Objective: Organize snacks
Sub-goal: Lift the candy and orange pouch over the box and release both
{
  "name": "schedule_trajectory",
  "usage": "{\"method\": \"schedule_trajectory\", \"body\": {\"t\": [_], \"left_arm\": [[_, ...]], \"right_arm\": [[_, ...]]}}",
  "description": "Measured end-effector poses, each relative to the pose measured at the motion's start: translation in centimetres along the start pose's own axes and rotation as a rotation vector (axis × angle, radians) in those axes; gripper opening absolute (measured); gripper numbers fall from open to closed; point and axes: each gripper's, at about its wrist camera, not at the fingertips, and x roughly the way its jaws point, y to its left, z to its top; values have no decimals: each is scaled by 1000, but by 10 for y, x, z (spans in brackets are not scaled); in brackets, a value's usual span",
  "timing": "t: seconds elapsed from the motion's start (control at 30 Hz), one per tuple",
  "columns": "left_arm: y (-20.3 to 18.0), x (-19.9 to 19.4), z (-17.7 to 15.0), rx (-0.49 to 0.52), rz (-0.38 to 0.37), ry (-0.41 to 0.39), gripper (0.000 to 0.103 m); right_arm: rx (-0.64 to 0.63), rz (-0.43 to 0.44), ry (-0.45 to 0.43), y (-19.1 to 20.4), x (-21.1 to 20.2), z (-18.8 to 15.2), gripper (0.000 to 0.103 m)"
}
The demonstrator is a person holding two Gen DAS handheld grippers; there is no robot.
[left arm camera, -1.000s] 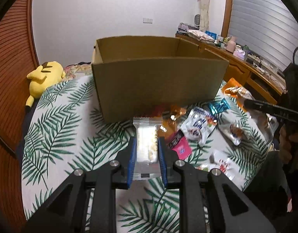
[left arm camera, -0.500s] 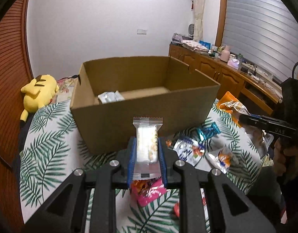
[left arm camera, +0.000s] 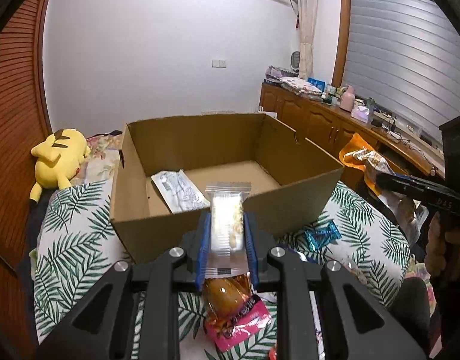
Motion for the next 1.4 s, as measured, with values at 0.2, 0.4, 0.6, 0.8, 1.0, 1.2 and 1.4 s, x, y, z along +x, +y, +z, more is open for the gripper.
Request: {"method": "schedule_trajectory", "body": {"t": [0.2,0.4,0.6,0.8,1.0,1.2,1.4], "left_arm": [[7,5,19,0,7,-36,20],[17,12,39,1,21,-71,20],[31,26,51,-6,35,-66,20],[41,46,66,-17,34,-45,20],[43,71,72,-6,33,15,21],[43,92,65,-25,28,79,22],[40,96,59,-23,36,111,27]], "right_arm": [[-72,24,-34,17,9,28,35],[-140,52,-58,36,27,53,35],[-184,87,-74,52,50,74,35],[-202,128,-54,62,79,90,35],[-214,133,-24,66,105,98,35],[-229,89,-4,68,124,99,35],[-246,62,34,70,140,94,35]]}}
